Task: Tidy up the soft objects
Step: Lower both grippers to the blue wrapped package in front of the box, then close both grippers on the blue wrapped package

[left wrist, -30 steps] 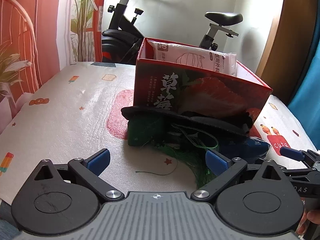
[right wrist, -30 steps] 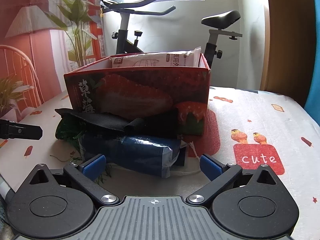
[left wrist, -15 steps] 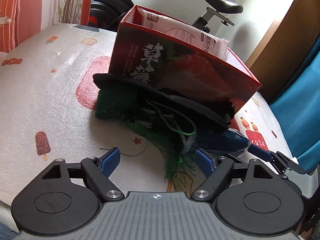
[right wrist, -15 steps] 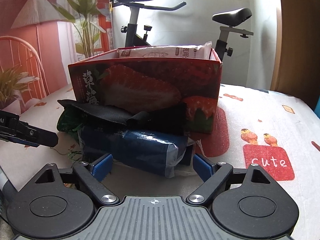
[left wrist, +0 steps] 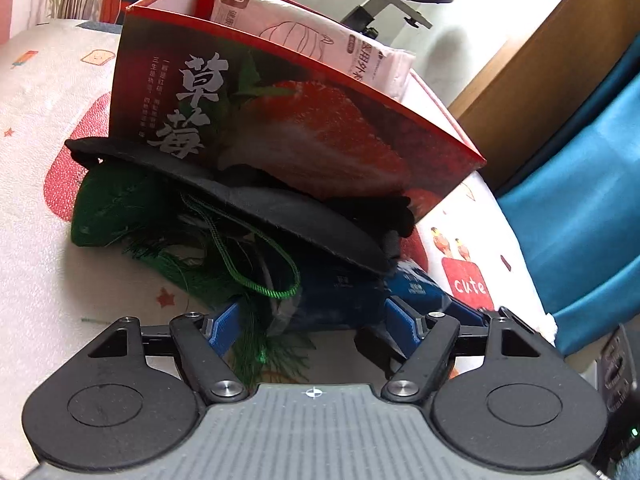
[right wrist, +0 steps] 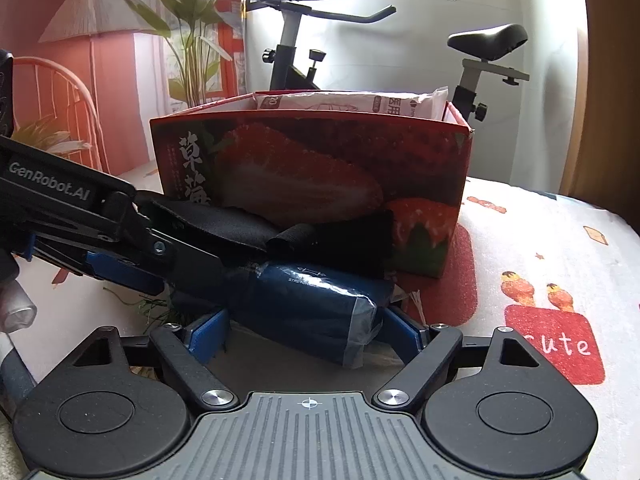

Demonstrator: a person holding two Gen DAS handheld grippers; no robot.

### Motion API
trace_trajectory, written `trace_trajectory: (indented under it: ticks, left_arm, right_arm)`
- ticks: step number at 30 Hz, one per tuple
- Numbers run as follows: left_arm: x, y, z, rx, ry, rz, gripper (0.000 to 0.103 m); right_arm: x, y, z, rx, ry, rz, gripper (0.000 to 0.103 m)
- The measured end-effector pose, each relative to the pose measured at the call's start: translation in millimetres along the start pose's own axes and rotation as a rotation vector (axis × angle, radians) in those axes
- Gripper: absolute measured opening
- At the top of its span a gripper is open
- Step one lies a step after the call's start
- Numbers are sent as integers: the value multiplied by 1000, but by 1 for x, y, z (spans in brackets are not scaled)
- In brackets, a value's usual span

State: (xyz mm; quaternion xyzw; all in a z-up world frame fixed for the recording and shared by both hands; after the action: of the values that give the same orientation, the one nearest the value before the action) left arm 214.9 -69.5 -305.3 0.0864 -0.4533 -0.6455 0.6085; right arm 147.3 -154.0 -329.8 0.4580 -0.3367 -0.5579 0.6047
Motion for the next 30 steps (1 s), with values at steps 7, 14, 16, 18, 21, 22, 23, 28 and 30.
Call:
trace_trajectory:
  ticks: [7, 14, 16, 18, 21, 22, 23, 28, 30]
  left_arm:
    - [6, 4, -14, 14, -16, -6, 77]
    - [5, 2, -17, 35, 20, -17, 50]
    - [-1, 2, -13, 32, 23, -2, 48]
    - [-5, 0, -9, 31, 24, 18, 48]
    - [-7, -2, -3, 30, 32, 21, 47]
    - [-7, -3, -1, 29, 32, 22, 47]
    - [-8, -4, 2, 28, 30, 25, 46]
    - [-13, -9, 15, 24, 22, 50, 46]
    - [-13, -11, 20, 26, 20, 53, 46]
  right_arm:
    - [-1, -1, -1, -5, 13, -8, 81]
    - [-3, 0, 2, -5, 27, -9, 73]
    - [-4, 0, 3, -7, 31, -17, 70]
    - [-5, 1, 6, -7, 37, -25, 66]
    - [-8, 3, 10, -13, 49, -28, 59]
    - [-9, 3, 12, -13, 48, -25, 56]
    - [-10, 4, 13, -12, 48, -21, 55]
    - [-16, 8, 23, -9, 55, -5, 51]
    - [-20, 10, 28, -6, 60, 8, 51]
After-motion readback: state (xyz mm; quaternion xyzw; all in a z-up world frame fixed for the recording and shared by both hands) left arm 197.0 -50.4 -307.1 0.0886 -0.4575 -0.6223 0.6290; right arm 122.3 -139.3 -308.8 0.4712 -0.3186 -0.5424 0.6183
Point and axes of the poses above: each gripper's, at about its wrist camera, not at the fingertips, and z roughly against the way its jaws point, x to its right, y to its top, the point moved 6 cm from there along -z, roughly the way its jaws point, and after that the axes turned 11 degrees about x, right-handed, at the moved point
